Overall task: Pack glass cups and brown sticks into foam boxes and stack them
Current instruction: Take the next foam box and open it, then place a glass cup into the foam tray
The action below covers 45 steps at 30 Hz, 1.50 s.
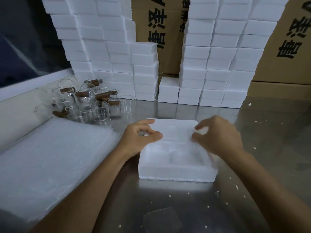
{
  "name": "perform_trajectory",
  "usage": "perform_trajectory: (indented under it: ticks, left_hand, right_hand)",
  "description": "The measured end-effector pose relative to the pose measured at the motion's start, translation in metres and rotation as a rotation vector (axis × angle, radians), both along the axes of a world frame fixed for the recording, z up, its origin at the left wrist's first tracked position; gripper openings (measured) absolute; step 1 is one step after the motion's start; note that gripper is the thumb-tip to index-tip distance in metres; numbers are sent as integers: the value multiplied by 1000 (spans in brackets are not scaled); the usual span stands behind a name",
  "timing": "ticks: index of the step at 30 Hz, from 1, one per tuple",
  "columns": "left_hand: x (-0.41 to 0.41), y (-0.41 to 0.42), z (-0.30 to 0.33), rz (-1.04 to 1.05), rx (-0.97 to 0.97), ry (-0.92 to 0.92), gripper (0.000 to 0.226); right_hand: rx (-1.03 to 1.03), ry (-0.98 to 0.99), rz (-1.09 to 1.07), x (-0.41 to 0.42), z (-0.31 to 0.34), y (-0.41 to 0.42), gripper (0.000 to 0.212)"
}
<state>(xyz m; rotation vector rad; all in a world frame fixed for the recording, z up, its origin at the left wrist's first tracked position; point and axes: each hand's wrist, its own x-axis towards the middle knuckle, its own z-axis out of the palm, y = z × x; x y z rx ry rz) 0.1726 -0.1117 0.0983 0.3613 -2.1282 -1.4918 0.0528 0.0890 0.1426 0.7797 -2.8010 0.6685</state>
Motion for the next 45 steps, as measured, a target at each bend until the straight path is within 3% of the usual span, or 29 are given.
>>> perform_trajectory:
  ticks: [2,7,14,16,20,23,27,31,35,40,45]
  left_hand:
    - [-2,-1,-2,5,7,5,11]
    - [-6,-2,-7,39,24,65,13]
    - [-8,-7,-13,15,-38,156,21]
    - [-9,-10,-15,16,-85,135,30]
    - [-8,-10,-16,18,-94,102,43]
    - [-6,-8,-12,-11,-99,144,43]
    - [-7,-7,-13,-1,-21,147,11]
    - [-7,-4,-10,40,-19,97,17]
    - [-4,0,-7,26,44,85,8]
    - [0,2,-3,25,104,49,4]
    - [-1,-1,1,146,203,49,11]
  right_hand:
    - [35,16,110,8,12,-26,36]
    - [-100,-77,413,10,29,-123,41]
    - [116,-20,583,-12,9,-247,76]
    - [206,14,578,-19,-1,-265,69]
    - [255,86,509,-31,-11,-282,31]
    - [259,119,469,-40,-11,-272,38]
    - [164,147,299,-53,-6,-230,59]
    - [-92,86,178,-45,8,-171,67]
    - [-414,-50,246,-22,8,-102,61]
    - [-671,-170,376,6,9,-34,29]
    - [-771,-268,517,13,33,-4,20]
